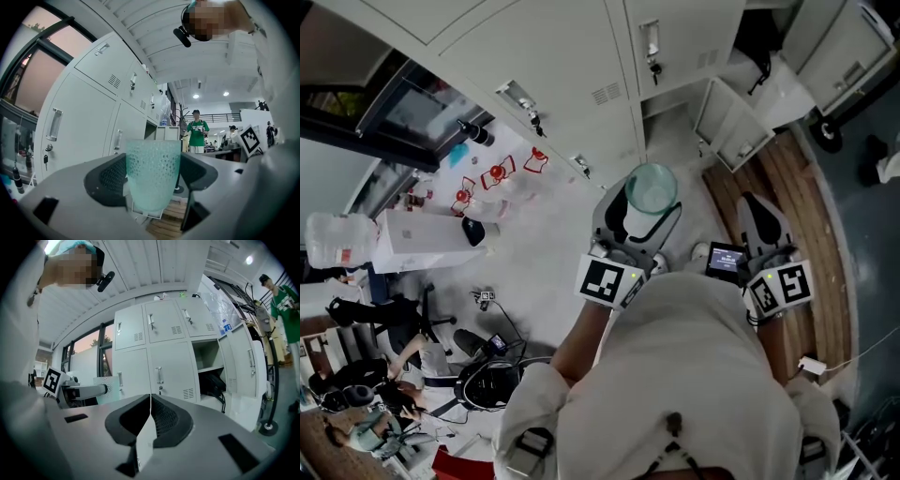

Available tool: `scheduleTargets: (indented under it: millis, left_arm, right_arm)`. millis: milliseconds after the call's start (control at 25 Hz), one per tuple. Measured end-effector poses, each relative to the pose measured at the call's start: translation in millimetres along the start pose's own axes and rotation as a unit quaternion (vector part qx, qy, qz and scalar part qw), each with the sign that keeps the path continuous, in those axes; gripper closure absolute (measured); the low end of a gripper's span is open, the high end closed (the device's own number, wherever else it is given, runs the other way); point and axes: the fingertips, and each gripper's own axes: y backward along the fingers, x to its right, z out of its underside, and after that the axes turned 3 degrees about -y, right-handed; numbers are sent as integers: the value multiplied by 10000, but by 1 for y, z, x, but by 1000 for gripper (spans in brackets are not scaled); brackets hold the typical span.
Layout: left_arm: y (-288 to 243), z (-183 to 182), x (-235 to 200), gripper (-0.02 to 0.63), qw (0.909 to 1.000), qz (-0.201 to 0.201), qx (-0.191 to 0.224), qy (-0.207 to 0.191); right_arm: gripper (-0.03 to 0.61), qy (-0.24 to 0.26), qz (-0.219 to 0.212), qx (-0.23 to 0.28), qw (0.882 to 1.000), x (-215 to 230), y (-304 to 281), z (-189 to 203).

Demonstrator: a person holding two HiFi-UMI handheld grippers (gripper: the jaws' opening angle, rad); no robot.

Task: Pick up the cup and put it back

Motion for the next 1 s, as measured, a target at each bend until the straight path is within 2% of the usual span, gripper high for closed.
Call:
scheduleTargets:
  millis: [840, 1000]
  left_arm:
    - [-2, 1, 8, 261, 9998, 128, 119, 117]
    - [-2, 5, 13, 259, 9999, 111, 43, -68]
  right_arm:
    - [552, 6, 72, -170, 9998, 1, 9, 11]
    - [552, -35, 37, -146, 9999, 3, 11, 14]
